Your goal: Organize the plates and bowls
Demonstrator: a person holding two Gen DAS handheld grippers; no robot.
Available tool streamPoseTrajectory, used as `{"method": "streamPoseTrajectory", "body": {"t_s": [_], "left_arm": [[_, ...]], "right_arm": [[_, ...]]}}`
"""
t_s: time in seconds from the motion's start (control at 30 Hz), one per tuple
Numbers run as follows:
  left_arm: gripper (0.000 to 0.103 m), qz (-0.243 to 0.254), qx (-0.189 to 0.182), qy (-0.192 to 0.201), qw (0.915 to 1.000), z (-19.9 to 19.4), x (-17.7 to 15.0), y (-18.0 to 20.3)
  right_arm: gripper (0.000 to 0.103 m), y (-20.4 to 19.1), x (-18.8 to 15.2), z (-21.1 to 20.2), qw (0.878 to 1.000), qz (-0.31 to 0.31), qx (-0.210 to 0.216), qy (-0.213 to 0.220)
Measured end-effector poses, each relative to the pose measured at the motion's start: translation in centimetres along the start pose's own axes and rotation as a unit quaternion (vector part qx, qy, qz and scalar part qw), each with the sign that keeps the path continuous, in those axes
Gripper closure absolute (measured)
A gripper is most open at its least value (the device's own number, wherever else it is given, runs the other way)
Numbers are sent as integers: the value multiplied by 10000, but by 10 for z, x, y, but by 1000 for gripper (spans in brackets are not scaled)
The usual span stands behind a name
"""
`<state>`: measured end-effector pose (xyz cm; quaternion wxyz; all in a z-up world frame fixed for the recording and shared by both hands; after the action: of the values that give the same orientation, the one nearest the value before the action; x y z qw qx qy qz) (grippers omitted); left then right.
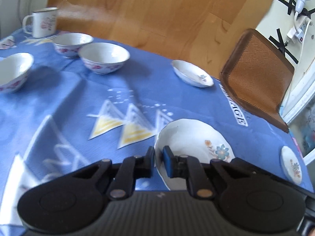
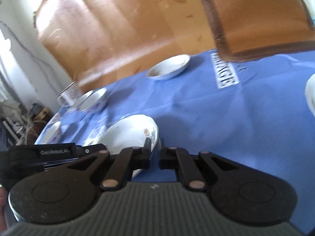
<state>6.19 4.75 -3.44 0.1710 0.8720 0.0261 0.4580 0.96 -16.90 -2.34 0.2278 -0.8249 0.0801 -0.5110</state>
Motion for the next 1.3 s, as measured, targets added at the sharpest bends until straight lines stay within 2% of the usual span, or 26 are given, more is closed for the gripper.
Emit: {"method": "streamPoseTrajectory", "body": {"t_s": [0.07, 0.13, 0.23, 0.33, 0.43, 0.53, 0.77, 0.9, 1.1, 1.17, 1.3], "left_arm": [[90, 114, 45, 62, 9999, -2, -2, -1], [82, 163, 1, 31, 9999, 0, -3, 1], [81, 257, -10, 70, 9996, 1, -7, 8], [84, 457, 27, 153, 9988, -4, -10, 17], [85, 366, -271, -27, 9990, -5, -16, 28], [85, 503, -540, -146, 9972, -5, -24, 51], [85, 1161, -1379, -438, 9826, 3, -46, 131], [85, 1378, -1712, -480, 9744, 4, -47, 166], [84, 1822, -2022, -251, 9619, 22, -29, 233], [84, 1876, -2108, -349, 9587, 33, -34, 253], [84, 1926, -2111, -512, 9569, 61, -46, 277]], "right_arm": [[89, -4, -3, 1, 9999, -41, 103, -56], [88, -4, -4, 5, 9999, -46, 77, -69], [87, -2, -10, 13, 9994, 144, 158, -260], [90, 1, -10, 6, 9996, 121, 100, -248], [91, 12, -5, -11, 9998, 135, -32, -110], [91, 30, -5, -35, 9995, 180, -252, 42], [91, 78, 1, -100, 9924, 321, -1026, 592], [91, 96, 7, -124, 9874, 384, -1250, 891], [91, 128, 35, -137, 9740, 390, -1596, 1559], [91, 145, 42, -136, 9682, 295, -1868, 1638], [91, 173, 46, -132, 9631, 419, -2112, 1615]]}}
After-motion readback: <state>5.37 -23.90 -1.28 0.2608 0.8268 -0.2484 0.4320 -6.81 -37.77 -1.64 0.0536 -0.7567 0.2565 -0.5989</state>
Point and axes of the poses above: each gripper's, at about its wrist camera, not at the fingertips, and z roughly the way its jaws point, y to its right, x to its top, the point moved 3 cm from there along z, roughly the way its jaws point, and after that the axes turned 14 degrees about y, right-handed, at the moved point
